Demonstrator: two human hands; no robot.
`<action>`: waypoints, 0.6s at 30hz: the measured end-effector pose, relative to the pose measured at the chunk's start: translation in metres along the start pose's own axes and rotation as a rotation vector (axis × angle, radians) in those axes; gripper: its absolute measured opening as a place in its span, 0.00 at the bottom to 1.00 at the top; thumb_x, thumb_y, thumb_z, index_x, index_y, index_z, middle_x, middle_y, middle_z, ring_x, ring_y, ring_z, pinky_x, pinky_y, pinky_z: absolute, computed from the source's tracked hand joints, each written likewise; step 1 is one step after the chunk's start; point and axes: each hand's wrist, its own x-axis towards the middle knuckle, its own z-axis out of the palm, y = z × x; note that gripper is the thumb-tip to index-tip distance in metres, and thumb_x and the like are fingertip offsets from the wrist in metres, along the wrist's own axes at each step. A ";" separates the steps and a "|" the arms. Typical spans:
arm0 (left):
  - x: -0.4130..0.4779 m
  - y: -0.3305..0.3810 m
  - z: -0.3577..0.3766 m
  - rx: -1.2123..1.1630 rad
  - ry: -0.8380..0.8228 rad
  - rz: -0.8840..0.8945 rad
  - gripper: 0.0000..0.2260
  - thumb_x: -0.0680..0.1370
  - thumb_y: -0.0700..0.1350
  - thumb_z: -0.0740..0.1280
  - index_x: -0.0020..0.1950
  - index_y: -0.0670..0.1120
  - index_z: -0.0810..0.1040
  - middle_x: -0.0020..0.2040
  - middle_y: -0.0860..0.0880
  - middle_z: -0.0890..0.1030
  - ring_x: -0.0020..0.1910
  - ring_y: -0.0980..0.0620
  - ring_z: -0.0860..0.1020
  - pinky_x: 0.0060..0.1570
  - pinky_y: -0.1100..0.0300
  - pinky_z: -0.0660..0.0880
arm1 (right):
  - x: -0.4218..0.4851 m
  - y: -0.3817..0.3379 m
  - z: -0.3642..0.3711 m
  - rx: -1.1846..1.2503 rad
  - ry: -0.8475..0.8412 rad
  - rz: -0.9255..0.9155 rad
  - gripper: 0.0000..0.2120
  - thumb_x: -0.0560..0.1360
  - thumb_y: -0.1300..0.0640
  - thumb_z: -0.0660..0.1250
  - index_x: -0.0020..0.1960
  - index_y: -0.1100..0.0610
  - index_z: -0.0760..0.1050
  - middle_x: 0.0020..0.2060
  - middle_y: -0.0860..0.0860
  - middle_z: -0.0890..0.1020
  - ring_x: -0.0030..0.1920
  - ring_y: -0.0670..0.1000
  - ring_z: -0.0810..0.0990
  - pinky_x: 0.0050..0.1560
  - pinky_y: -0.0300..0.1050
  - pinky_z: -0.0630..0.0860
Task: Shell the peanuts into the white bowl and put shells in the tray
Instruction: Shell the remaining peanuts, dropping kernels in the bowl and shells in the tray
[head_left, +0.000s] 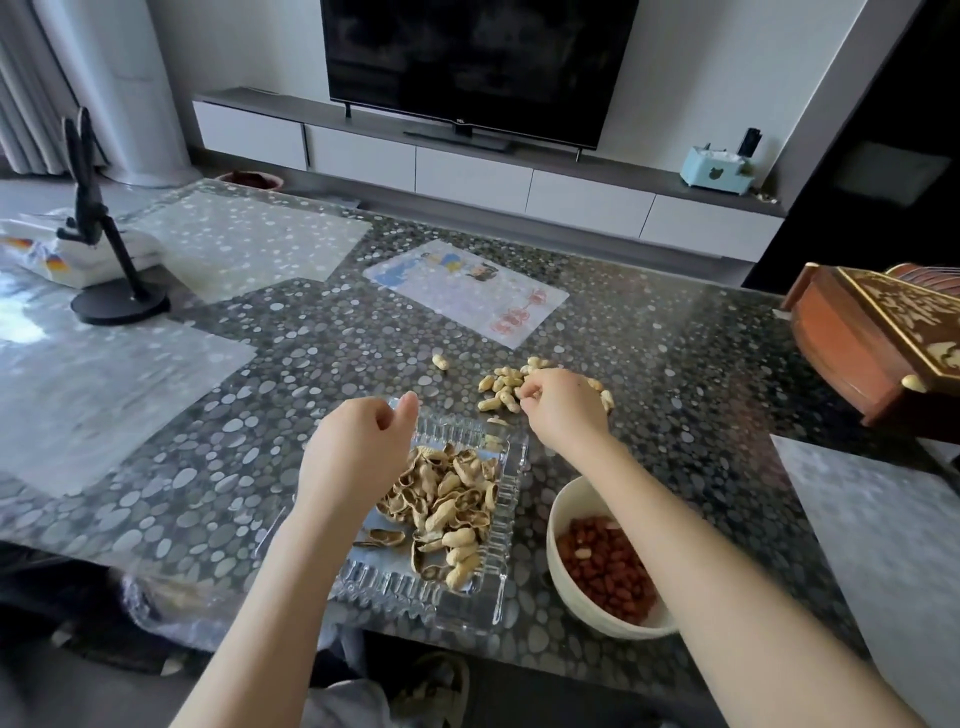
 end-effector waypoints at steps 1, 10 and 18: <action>0.000 0.001 0.001 -0.012 0.007 0.001 0.22 0.80 0.54 0.57 0.30 0.45 0.61 0.26 0.48 0.64 0.26 0.50 0.61 0.29 0.59 0.58 | 0.011 0.001 0.006 -0.062 -0.040 0.018 0.07 0.78 0.56 0.64 0.52 0.56 0.79 0.48 0.53 0.82 0.49 0.56 0.79 0.39 0.42 0.68; 0.000 0.011 0.004 -0.041 0.055 0.093 0.20 0.81 0.51 0.57 0.31 0.45 0.63 0.26 0.51 0.66 0.25 0.53 0.63 0.26 0.60 0.58 | 0.044 -0.003 0.027 -0.266 -0.113 0.023 0.05 0.78 0.59 0.62 0.48 0.58 0.76 0.48 0.55 0.81 0.49 0.56 0.79 0.40 0.45 0.70; -0.019 0.029 0.013 -0.220 -0.130 0.286 0.16 0.81 0.54 0.57 0.39 0.47 0.72 0.29 0.52 0.71 0.25 0.57 0.65 0.26 0.64 0.60 | -0.069 -0.008 -0.049 0.368 -0.114 -0.338 0.04 0.77 0.56 0.67 0.49 0.52 0.80 0.34 0.43 0.80 0.34 0.41 0.77 0.36 0.34 0.71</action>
